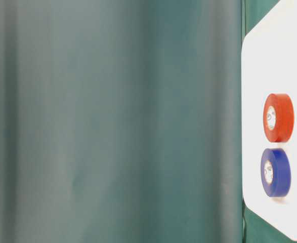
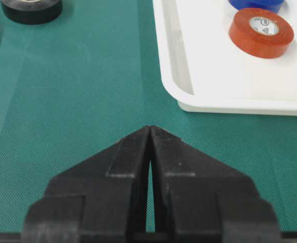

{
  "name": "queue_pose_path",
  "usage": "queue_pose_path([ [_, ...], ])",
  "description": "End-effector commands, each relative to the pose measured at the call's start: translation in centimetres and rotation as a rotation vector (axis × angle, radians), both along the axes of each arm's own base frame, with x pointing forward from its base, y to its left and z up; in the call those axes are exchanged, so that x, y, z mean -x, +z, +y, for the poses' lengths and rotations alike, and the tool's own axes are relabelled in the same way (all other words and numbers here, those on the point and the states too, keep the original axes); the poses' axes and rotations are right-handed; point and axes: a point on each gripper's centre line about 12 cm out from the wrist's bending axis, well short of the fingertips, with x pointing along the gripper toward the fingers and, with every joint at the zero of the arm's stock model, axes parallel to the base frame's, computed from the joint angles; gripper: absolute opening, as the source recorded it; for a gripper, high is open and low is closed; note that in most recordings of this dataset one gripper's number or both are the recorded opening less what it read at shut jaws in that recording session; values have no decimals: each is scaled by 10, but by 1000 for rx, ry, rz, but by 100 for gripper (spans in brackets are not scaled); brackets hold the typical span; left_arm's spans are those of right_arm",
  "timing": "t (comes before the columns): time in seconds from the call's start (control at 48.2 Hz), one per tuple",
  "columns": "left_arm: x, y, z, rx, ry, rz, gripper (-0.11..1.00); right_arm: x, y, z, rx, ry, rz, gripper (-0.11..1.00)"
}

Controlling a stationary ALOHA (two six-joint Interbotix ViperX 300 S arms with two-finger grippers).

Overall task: Put the tape into the white case with the left arm.
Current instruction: 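Carry the teal tape with the left gripper into the white tray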

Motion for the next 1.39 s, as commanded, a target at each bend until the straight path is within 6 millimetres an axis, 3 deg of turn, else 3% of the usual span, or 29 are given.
queue_pose_path([
  [0.0, -8, 7, 11, 3, 42, -26, 23, -2, 5, 0, 4, -1, -17, -9],
  [0.228, -20, 10, 50, -4, 170, -39, 23, -2, 5, 0, 4, -1, -17, -9],
  [0.498, -41, 18, 81, -8, 267, -71, 23, -2, 5, 0, 4, -1, -17, -9],
  [1.058, -76, 10, 169, -20, 497, -89, 23, -2, 5, 0, 4, -1, -17, -9],
  [1.204, -83, 2, 184, -20, 528, -73, 23, -2, 5, -1, 4, -3, -17, -9],
  [1.37, -91, -8, 187, -18, 529, -53, 23, -2, 5, 0, 4, -1, -17, -9],
])
